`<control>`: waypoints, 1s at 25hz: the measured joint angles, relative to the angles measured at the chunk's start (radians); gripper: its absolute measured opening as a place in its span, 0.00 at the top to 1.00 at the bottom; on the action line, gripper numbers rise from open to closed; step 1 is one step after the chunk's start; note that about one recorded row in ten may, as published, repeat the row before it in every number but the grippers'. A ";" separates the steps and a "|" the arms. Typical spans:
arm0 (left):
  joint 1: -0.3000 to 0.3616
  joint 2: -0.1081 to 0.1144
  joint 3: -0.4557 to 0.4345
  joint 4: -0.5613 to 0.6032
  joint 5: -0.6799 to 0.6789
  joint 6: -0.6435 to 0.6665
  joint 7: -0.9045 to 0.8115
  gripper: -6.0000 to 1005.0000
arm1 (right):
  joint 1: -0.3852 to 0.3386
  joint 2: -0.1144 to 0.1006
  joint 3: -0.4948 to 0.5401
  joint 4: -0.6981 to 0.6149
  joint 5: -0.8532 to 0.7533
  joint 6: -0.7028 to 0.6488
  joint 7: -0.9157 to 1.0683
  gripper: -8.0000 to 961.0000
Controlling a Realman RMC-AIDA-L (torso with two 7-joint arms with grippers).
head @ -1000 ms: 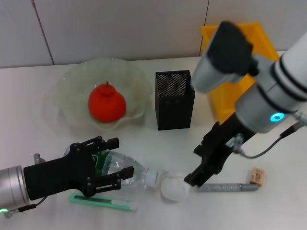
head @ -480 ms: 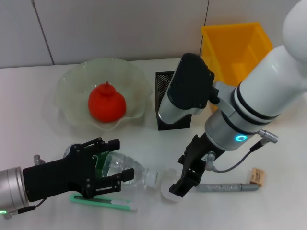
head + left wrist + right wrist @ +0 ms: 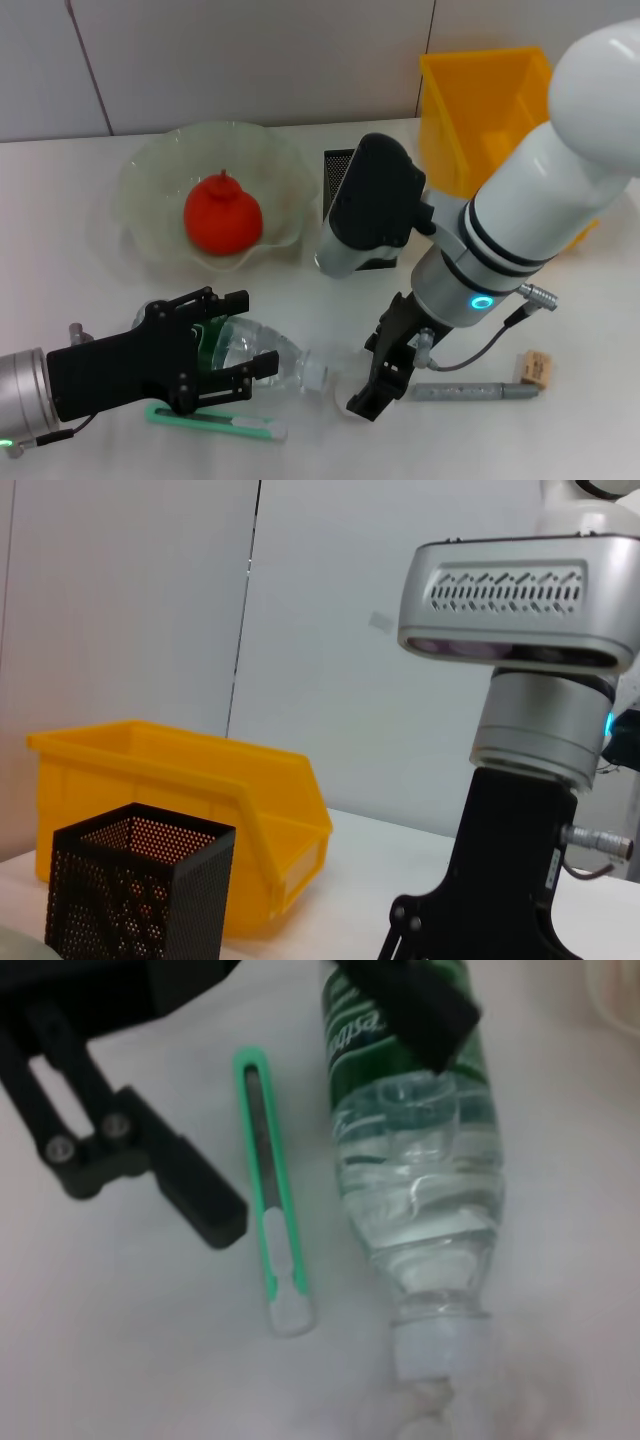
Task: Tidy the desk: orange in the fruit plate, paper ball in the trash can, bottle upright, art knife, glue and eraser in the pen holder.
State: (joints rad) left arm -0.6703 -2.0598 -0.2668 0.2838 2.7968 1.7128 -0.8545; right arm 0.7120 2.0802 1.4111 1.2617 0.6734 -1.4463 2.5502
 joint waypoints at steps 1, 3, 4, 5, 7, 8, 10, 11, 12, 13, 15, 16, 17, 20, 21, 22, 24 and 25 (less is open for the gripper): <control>0.000 0.000 0.000 0.000 0.000 0.000 0.000 0.19 | 0.001 0.000 -0.007 -0.004 0.000 0.002 0.000 0.19; 0.000 0.000 0.000 0.000 0.000 0.000 0.000 0.19 | 0.002 0.002 -0.019 -0.011 0.001 0.006 0.000 0.19; 0.000 0.001 0.000 0.000 -0.001 0.000 0.000 0.19 | 0.003 0.003 -0.024 -0.013 0.001 0.007 0.000 0.19; 0.000 0.001 0.000 0.000 -0.001 0.000 0.000 0.19 | 0.005 0.003 -0.026 -0.013 0.002 0.007 0.002 0.19; 0.000 0.001 0.000 0.000 -0.002 0.000 0.000 0.19 | 0.009 0.003 -0.026 -0.013 0.002 0.001 0.007 0.19; 0.000 0.001 0.000 0.000 -0.002 0.000 0.000 0.19 | 0.011 0.003 -0.024 -0.013 0.002 -0.004 0.009 0.20; 0.000 0.001 0.000 0.000 -0.003 0.000 0.000 0.19 | 0.013 0.002 -0.021 -0.011 0.001 -0.015 0.011 0.23; 0.000 0.001 0.000 0.000 -0.004 0.000 0.000 0.19 | 0.013 0.001 -0.021 -0.010 0.001 -0.020 0.011 0.25; 0.001 0.001 0.000 0.000 -0.004 0.000 0.000 0.19 | 0.013 0.001 -0.021 -0.010 0.000 -0.024 0.011 0.26; 0.001 0.001 0.000 0.000 -0.004 0.000 0.000 0.19 | 0.014 0.001 -0.021 -0.010 0.000 -0.025 0.011 0.28; 0.001 0.001 0.000 0.000 -0.005 0.000 0.001 0.19 | 0.013 0.000 -0.020 -0.011 0.000 -0.027 0.010 0.34; 0.001 0.001 0.000 0.000 -0.005 0.000 0.002 0.19 | 0.011 0.000 -0.017 -0.010 0.000 -0.031 0.010 0.37; 0.001 0.001 0.000 0.000 -0.005 0.000 0.002 0.19 | 0.009 0.000 -0.010 -0.004 0.001 -0.037 0.010 0.37; 0.001 0.001 0.000 0.000 -0.005 0.001 0.002 0.19 | 0.003 0.000 0.056 0.025 0.009 -0.081 0.007 0.38; 0.001 0.000 0.000 0.000 -0.005 0.001 0.002 0.19 | 0.002 0.000 0.088 0.035 0.012 -0.098 0.005 0.38; 0.001 0.000 0.000 0.000 -0.005 0.001 0.002 0.19 | 0.001 0.000 0.121 0.046 0.016 -0.120 0.001 0.38; 0.001 0.000 0.000 0.000 -0.005 0.001 0.002 0.19 | -0.004 -0.001 0.209 0.074 0.028 -0.165 -0.014 0.38; 0.001 0.000 0.000 0.000 -0.005 0.001 0.002 0.19 | -0.007 -0.002 0.259 0.093 0.035 -0.191 -0.025 0.38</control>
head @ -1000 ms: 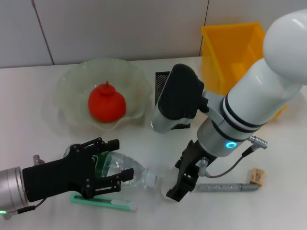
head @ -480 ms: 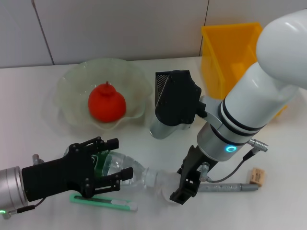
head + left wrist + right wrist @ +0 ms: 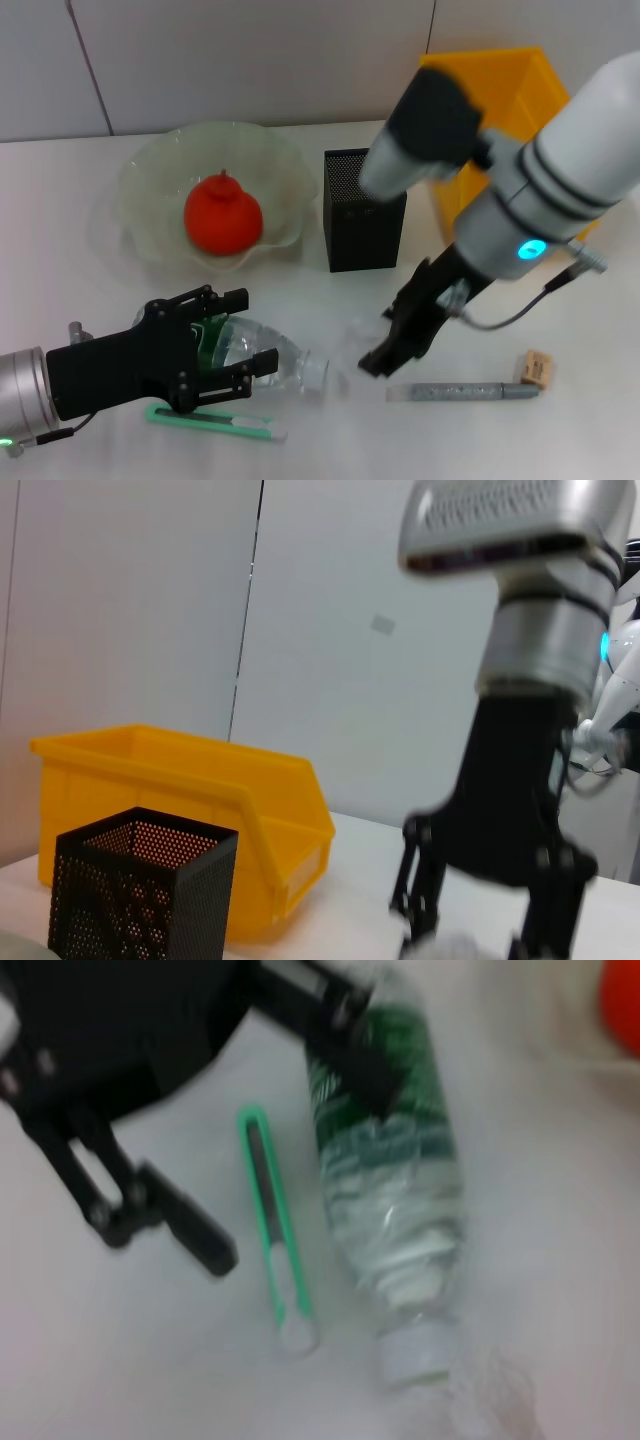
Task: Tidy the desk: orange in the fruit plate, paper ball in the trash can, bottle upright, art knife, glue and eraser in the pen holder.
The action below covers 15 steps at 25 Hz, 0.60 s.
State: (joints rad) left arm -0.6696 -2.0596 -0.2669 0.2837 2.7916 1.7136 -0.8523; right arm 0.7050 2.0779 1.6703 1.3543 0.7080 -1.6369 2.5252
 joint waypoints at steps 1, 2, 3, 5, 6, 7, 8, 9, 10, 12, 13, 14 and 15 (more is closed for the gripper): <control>0.000 0.000 0.000 0.000 0.000 0.000 0.001 0.19 | -0.002 -0.001 0.040 0.016 0.002 -0.014 -0.006 0.38; 0.000 0.000 0.000 0.000 0.000 0.000 0.002 0.19 | -0.004 -0.002 0.075 0.034 -0.001 -0.028 -0.010 0.38; 0.001 0.000 0.000 0.000 0.000 0.000 0.002 0.19 | -0.005 -0.004 0.120 0.058 -0.015 -0.041 -0.011 0.38; 0.001 -0.001 0.000 0.000 0.000 0.000 0.002 0.19 | -0.007 -0.008 0.197 0.098 -0.057 -0.047 -0.016 0.38; 0.001 -0.001 0.000 0.000 0.000 0.000 0.002 0.19 | -0.008 -0.011 0.252 0.124 -0.086 -0.045 -0.023 0.38; 0.001 -0.001 0.000 0.000 0.000 0.000 0.002 0.19 | -0.008 -0.011 0.296 0.142 -0.108 -0.039 -0.032 0.38; 0.000 -0.002 0.000 -0.002 0.000 0.000 0.003 0.19 | -0.009 -0.011 0.336 0.158 -0.130 -0.028 -0.042 0.38; 0.000 -0.002 0.000 -0.002 0.000 0.000 0.003 0.19 | -0.009 -0.011 0.378 0.172 -0.154 -0.008 -0.052 0.38; 0.000 -0.002 0.000 -0.004 0.000 0.000 0.005 0.19 | -0.010 -0.011 0.409 0.181 -0.181 0.023 -0.061 0.38; -0.002 -0.003 0.000 -0.005 0.000 0.000 0.006 0.19 | -0.022 -0.011 0.434 0.188 -0.240 0.103 -0.070 0.38; -0.002 -0.004 0.000 -0.006 0.000 0.000 0.007 0.19 | -0.032 -0.010 0.436 0.186 -0.271 0.161 -0.072 0.39; -0.002 -0.004 0.000 -0.006 0.000 0.000 0.007 0.19 | -0.043 -0.007 0.433 0.180 -0.298 0.215 -0.072 0.39; -0.002 -0.004 0.000 -0.007 0.000 0.000 0.007 0.19 | -0.049 -0.005 0.431 0.164 -0.312 0.267 -0.073 0.39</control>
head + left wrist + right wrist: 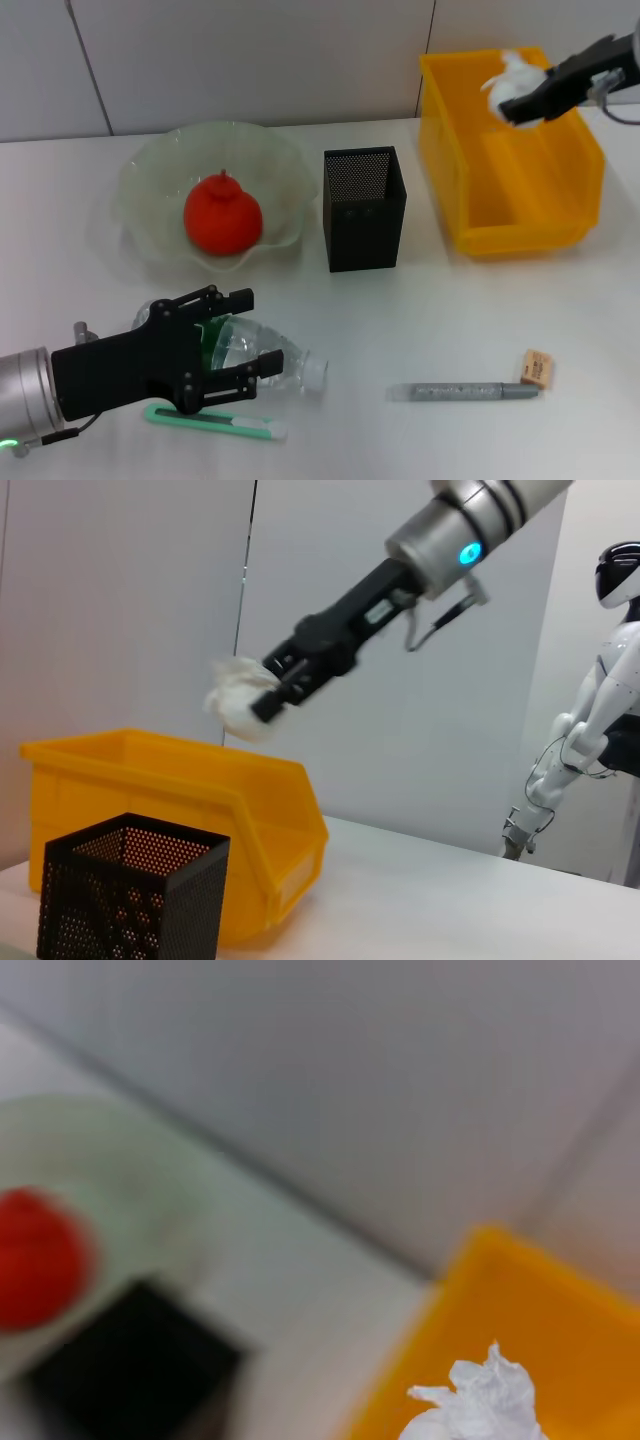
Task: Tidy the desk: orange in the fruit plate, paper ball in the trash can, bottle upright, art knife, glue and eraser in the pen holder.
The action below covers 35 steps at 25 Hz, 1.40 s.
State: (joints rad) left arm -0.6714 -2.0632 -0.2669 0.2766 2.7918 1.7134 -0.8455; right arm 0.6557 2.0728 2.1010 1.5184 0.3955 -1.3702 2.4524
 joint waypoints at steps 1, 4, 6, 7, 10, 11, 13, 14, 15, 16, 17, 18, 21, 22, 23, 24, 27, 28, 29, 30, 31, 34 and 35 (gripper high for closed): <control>0.000 0.000 0.000 0.000 0.000 0.000 0.000 0.19 | -0.004 0.002 -0.001 -0.018 -0.008 0.040 -0.001 0.39; 0.000 0.000 0.000 0.000 0.000 0.000 0.000 0.19 | -0.006 0.003 -0.002 -0.102 -0.013 0.156 -0.004 0.39; 0.000 0.000 0.000 0.000 0.000 0.000 0.000 0.19 | -0.006 0.003 -0.005 -0.150 -0.014 0.218 -0.004 0.39; 0.001 0.000 0.000 -0.001 0.000 0.000 0.000 0.19 | -0.006 0.003 -0.009 -0.179 -0.015 0.252 -0.004 0.38; 0.002 0.000 0.000 0.000 0.000 0.000 0.000 0.19 | -0.003 0.002 -0.015 -0.244 -0.027 0.324 -0.004 0.37; 0.002 0.000 0.000 0.000 0.000 0.000 0.000 0.19 | -0.002 0.002 -0.016 -0.261 -0.036 0.346 -0.004 0.36; 0.003 0.000 0.000 -0.001 0.000 0.000 0.000 0.19 | -0.002 0.003 -0.020 -0.284 -0.053 0.376 -0.004 0.35; 0.003 0.000 0.000 -0.001 0.000 0.000 0.000 0.19 | -0.003 0.004 -0.023 -0.288 -0.056 0.383 -0.004 0.35; 0.003 0.000 0.000 -0.001 0.000 0.000 0.000 0.19 | -0.005 0.005 -0.028 -0.291 -0.058 0.387 -0.004 0.34; 0.003 0.000 0.000 -0.001 0.000 0.000 0.000 0.19 | -0.007 0.005 -0.032 -0.292 -0.058 0.389 -0.004 0.34; 0.004 0.000 0.000 -0.001 0.000 0.000 0.000 0.19 | -0.007 0.005 -0.035 -0.293 -0.058 0.389 -0.003 0.33; 0.004 0.000 0.000 -0.001 0.000 0.000 0.000 0.19 | -0.008 0.005 -0.035 -0.293 -0.058 0.389 -0.002 0.33; 0.004 0.000 -0.001 0.000 -0.001 0.000 0.000 0.19 | -0.009 0.005 -0.030 -0.294 -0.057 0.386 -0.001 0.31; 0.004 0.001 -0.002 0.000 -0.001 0.000 0.000 0.19 | -0.009 0.005 -0.028 -0.294 -0.055 0.384 -0.001 0.31; 0.004 0.001 -0.002 0.000 -0.001 0.001 0.000 0.19 | -0.010 0.005 -0.027 -0.293 -0.052 0.383 -0.001 0.29; 0.004 0.001 -0.002 0.000 -0.001 0.001 0.000 0.19 | -0.010 0.005 -0.028 -0.291 -0.051 0.380 -0.001 0.26; 0.004 0.001 -0.003 0.000 -0.002 0.002 0.000 0.19 | -0.016 0.006 -0.031 -0.262 -0.043 0.353 0.002 0.19; 0.004 0.001 -0.003 0.000 -0.002 0.004 0.000 0.19 | -0.023 0.006 -0.031 -0.237 -0.028 0.339 0.005 0.19; 0.003 0.001 -0.004 0.000 -0.002 0.005 0.000 0.19 | -0.039 0.007 -0.033 -0.201 0.004 0.319 0.004 0.19; 0.003 0.001 -0.006 0.002 -0.002 0.008 0.000 0.19 | -0.058 0.007 -0.034 -0.164 0.044 0.305 0.001 0.19; 0.003 0.002 -0.007 0.003 -0.002 0.009 0.000 0.19 | -0.085 0.007 -0.035 -0.122 0.103 0.288 -0.016 0.19; 0.004 0.003 -0.009 0.006 -0.002 0.012 0.001 0.19 | -0.196 0.007 -0.037 -0.018 0.372 0.264 -0.132 0.19; 0.004 0.004 -0.009 0.006 -0.003 0.012 0.001 0.19 | -0.246 0.007 -0.038 0.006 0.489 0.258 -0.199 0.19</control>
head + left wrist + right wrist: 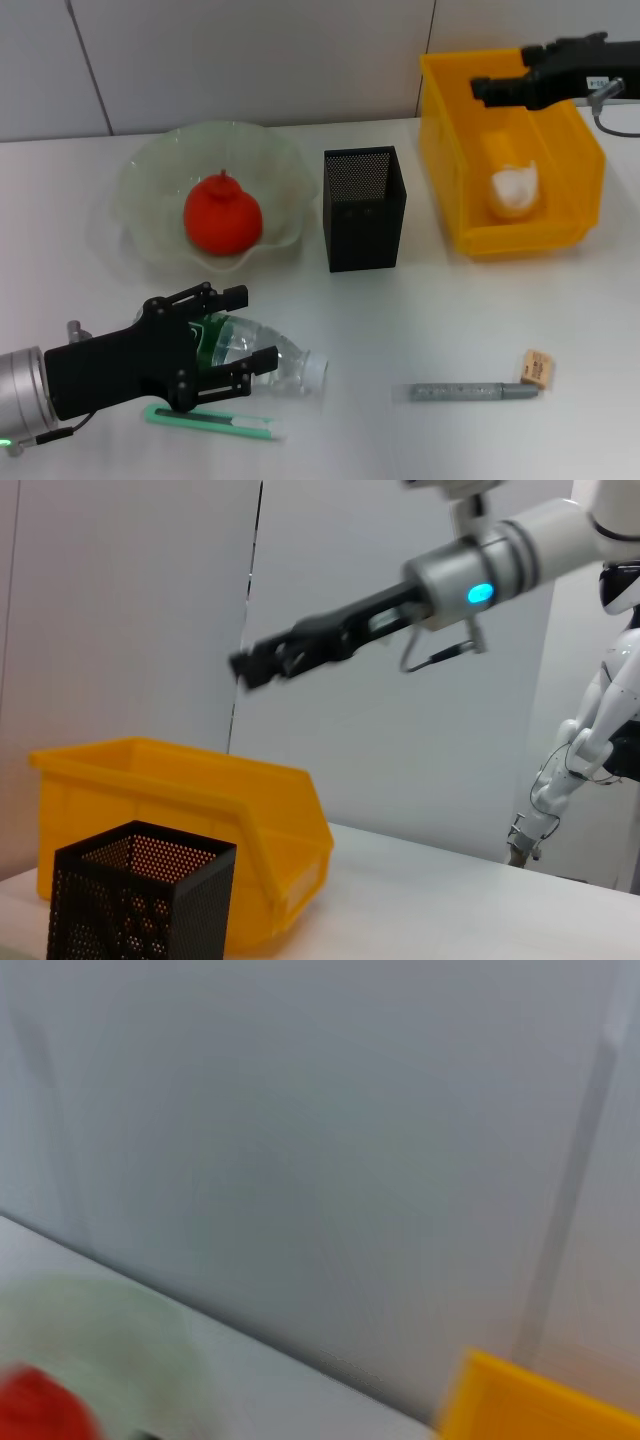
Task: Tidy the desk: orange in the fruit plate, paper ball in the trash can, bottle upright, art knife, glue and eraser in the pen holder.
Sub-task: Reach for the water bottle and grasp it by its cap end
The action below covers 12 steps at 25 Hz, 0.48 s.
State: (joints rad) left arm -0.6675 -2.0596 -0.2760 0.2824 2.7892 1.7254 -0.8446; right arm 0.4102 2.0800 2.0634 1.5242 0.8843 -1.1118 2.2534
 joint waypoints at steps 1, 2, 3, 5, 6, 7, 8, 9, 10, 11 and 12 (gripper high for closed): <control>0.000 0.001 0.000 0.001 0.000 0.000 0.000 0.19 | -0.044 0.000 0.000 0.007 0.105 -0.009 -0.064 0.19; 0.000 0.001 -0.001 0.001 -0.001 0.000 0.000 0.19 | -0.081 0.001 -0.001 0.004 0.203 -0.020 -0.130 0.19; 0.000 0.001 -0.001 0.001 -0.001 0.000 0.001 0.19 | -0.117 0.001 0.000 -0.006 0.293 -0.030 -0.197 0.19; 0.000 0.002 0.003 0.001 -0.009 0.000 0.003 0.19 | -0.188 0.003 0.000 -0.065 0.484 -0.068 -0.366 0.19; 0.000 0.001 0.005 0.001 -0.011 0.000 0.006 0.19 | -0.216 0.004 0.002 -0.104 0.560 -0.091 -0.447 0.19; -0.001 0.002 0.006 0.001 -0.015 -0.001 0.011 0.19 | -0.239 0.004 0.005 -0.151 0.622 -0.115 -0.522 0.19; -0.002 0.001 0.006 0.001 -0.015 -0.001 0.014 0.19 | -0.253 0.003 0.010 -0.194 0.665 -0.135 -0.574 0.19; -0.003 0.001 0.006 0.001 -0.015 -0.002 0.017 0.19 | -0.265 0.002 0.020 -0.255 0.707 -0.164 -0.630 0.19; -0.006 0.002 0.007 0.001 -0.016 -0.002 0.019 0.19 | -0.271 0.001 0.034 -0.304 0.730 -0.192 -0.667 0.19; -0.009 0.002 0.007 0.001 -0.016 -0.002 0.019 0.19 | -0.274 0.000 0.054 -0.359 0.751 -0.229 -0.712 0.19; -0.013 0.003 0.007 0.002 -0.015 -0.003 0.020 0.19 | -0.274 0.000 0.082 -0.415 0.764 -0.269 -0.759 0.19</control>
State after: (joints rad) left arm -0.6809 -2.0568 -0.2691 0.2841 2.7738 1.7227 -0.8247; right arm 0.1364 2.0804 2.1449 1.1090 1.6482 -1.3803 1.4946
